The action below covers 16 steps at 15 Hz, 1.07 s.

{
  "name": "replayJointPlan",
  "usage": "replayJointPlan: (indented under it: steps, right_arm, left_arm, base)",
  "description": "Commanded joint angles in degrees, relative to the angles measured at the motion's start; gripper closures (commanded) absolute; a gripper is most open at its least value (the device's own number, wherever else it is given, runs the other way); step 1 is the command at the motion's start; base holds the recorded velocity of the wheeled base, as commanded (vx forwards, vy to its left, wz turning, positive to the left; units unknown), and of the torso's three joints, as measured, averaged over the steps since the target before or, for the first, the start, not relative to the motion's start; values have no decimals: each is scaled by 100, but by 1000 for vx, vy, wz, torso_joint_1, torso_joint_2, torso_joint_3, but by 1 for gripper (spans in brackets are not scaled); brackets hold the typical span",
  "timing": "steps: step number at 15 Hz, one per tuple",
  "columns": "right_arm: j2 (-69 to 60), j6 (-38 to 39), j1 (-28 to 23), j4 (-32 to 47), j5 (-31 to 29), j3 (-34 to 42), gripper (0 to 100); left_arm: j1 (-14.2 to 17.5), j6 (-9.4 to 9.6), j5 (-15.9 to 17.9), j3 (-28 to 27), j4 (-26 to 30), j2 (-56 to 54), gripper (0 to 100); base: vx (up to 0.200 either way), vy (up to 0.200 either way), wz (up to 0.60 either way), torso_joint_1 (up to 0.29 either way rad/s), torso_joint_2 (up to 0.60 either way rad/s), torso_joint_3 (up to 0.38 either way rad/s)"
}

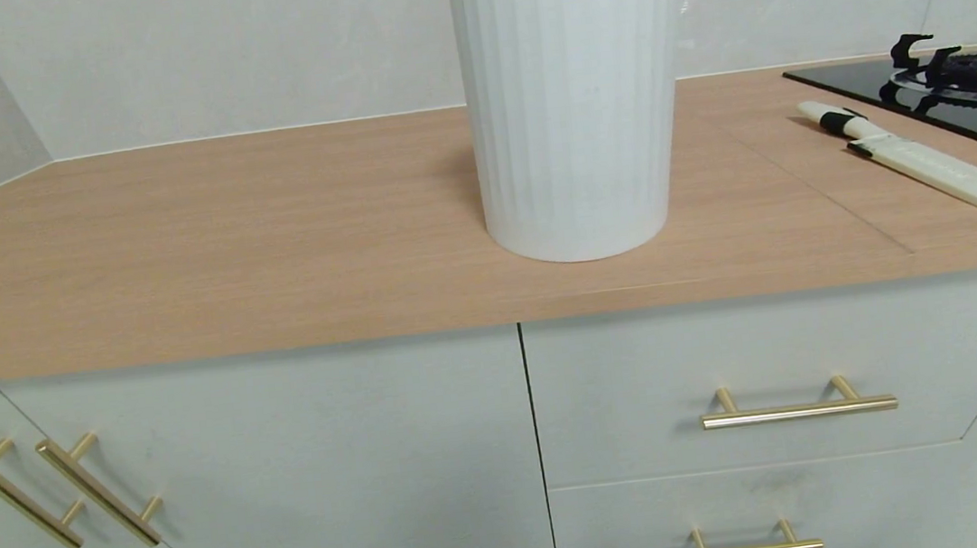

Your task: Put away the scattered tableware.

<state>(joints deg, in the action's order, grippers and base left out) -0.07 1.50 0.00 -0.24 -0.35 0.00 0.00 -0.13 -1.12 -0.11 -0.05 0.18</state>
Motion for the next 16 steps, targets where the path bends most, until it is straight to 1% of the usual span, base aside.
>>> replayJointPlan:
  steps: [1,10,14,16]
  right_arm:
    - [7,-9,0,-2,0,0,0]
    - [7,-1,0,-2,0,0,0]
    - [7,-1,0,-2,0,0,0]
    - [7,-1,0,-2,0,0,0]
  left_arm:
    - [0,-4,-2,-7,-4,-1,0]
    - [0,-4,-2,-7,5,-1,0]
    - [0,-4,-2,2,-4,-1,0]
    - [0,-4,-2,2,-4,-1,0]
  base:
    - [0,0,0,0,0,0]
    - [0,0,0,0,0,0]
    - [0,0,0,57,-192,-239]
    - [0,0,0,122,-503,-320]
